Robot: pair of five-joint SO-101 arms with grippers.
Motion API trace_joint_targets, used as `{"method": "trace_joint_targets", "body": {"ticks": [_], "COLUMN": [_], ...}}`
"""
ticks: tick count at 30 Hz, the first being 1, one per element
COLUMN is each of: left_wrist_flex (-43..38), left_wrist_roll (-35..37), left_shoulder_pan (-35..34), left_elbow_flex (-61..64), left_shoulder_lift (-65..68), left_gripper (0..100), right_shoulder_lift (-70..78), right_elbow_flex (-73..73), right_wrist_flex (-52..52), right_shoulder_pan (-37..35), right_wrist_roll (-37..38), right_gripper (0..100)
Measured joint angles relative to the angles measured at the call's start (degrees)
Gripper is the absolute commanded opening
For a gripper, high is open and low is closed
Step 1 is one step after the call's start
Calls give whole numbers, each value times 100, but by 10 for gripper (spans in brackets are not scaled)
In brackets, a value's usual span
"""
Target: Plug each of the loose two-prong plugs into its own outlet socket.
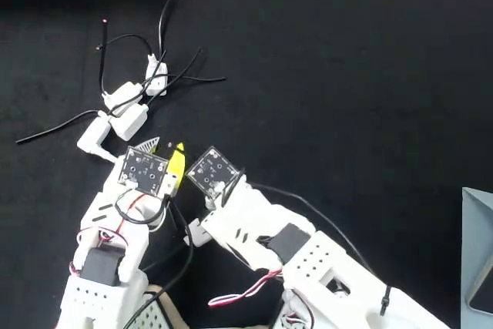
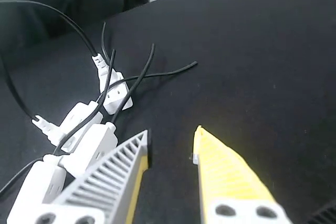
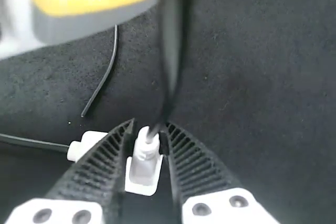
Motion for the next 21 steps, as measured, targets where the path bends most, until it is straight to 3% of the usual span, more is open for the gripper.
{"method": "trace_joint_targets", "body": {"ticks": [13,21], "left_wrist_flex": [-9,1284], "left_wrist_roll": [0,0], "left_shoulder_pan": [0,0], "left_elbow_flex": [0,-554], "left_shoulder_lift": [0,0], "left_gripper": [148,153], "right_shoulder_lift": [-9,-9], "right_elbow_flex": [132,-237], "right_wrist_flex": [-475,202], "right_shoulder_pan": [62,1890], "right_wrist_roll": [237,-35], "right_gripper": [11,11]}}
